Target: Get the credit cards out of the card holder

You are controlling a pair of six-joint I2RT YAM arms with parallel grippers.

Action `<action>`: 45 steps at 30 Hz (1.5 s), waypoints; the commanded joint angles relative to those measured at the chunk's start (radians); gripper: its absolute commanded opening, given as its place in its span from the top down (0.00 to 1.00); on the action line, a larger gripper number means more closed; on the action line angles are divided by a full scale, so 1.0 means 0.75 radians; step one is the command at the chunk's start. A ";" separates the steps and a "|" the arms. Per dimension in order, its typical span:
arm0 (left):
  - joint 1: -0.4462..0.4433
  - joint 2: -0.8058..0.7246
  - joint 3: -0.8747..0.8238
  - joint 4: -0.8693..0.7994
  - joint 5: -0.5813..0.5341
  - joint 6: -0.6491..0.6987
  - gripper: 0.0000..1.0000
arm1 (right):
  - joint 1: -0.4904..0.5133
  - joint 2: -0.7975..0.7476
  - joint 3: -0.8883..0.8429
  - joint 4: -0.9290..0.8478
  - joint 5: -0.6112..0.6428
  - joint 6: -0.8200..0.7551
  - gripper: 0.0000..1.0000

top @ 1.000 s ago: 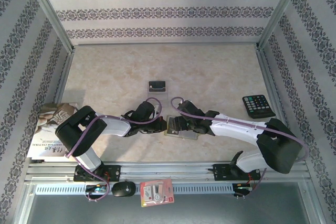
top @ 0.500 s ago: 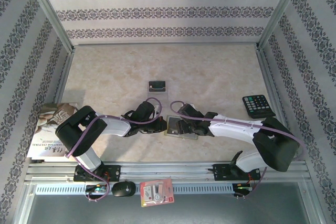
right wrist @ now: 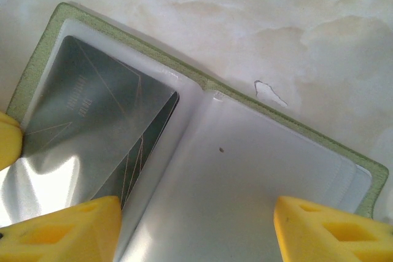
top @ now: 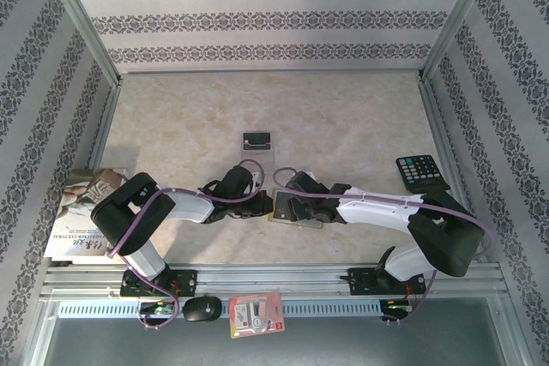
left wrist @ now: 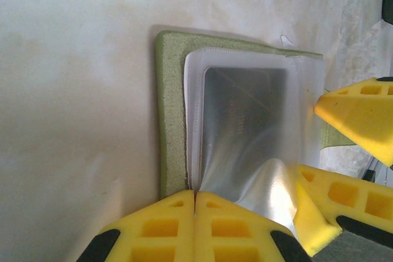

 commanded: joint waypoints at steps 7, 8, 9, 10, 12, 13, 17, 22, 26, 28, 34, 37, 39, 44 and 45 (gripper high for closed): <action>-0.039 0.088 -0.046 -0.156 0.027 -0.016 0.99 | 0.019 0.024 0.031 0.053 -0.009 0.001 0.32; -0.040 0.089 -0.048 -0.155 0.026 -0.016 0.99 | 0.019 0.024 0.029 0.068 -0.021 0.001 0.32; -0.039 0.086 -0.049 -0.156 0.026 -0.017 1.00 | 0.019 0.025 0.024 0.081 -0.029 0.003 0.32; -0.038 0.086 -0.047 -0.158 0.024 -0.016 0.99 | 0.018 0.025 0.015 0.094 -0.036 0.003 0.31; -0.039 0.086 -0.049 -0.157 0.026 -0.017 0.99 | 0.018 0.039 0.005 0.106 -0.043 0.006 0.31; -0.040 0.088 -0.046 -0.156 0.027 -0.016 0.99 | 0.019 0.053 0.003 0.105 -0.047 0.007 0.31; -0.039 0.086 -0.046 -0.158 0.025 -0.016 0.96 | 0.019 0.112 0.006 0.059 -0.030 0.032 0.31; -0.039 0.067 -0.054 -0.168 0.011 -0.016 0.79 | 0.023 0.090 -0.012 -0.037 0.047 0.045 0.32; -0.039 0.051 -0.057 -0.174 0.002 -0.017 0.73 | 0.024 0.052 -0.020 -0.094 0.084 0.056 0.32; -0.039 0.047 -0.058 -0.179 -0.001 -0.013 0.73 | 0.025 0.034 -0.024 -0.108 0.096 0.066 0.31; -0.040 0.053 -0.048 -0.187 0.004 -0.010 0.73 | 0.025 0.011 -0.030 -0.157 0.143 0.084 0.31; -0.039 0.047 -0.048 -0.196 -0.001 -0.007 0.73 | 0.025 -0.005 -0.037 -0.182 0.165 0.098 0.31; -0.039 0.041 -0.049 -0.199 -0.003 -0.007 0.73 | 0.023 -0.036 -0.043 -0.200 0.182 0.107 0.31; -0.030 0.016 -0.049 -0.218 -0.010 0.004 0.73 | 0.017 -0.121 -0.031 -0.250 0.210 0.106 0.29; -0.024 0.004 -0.052 -0.225 -0.011 0.006 0.73 | 0.013 -0.134 -0.027 -0.258 0.208 0.106 0.29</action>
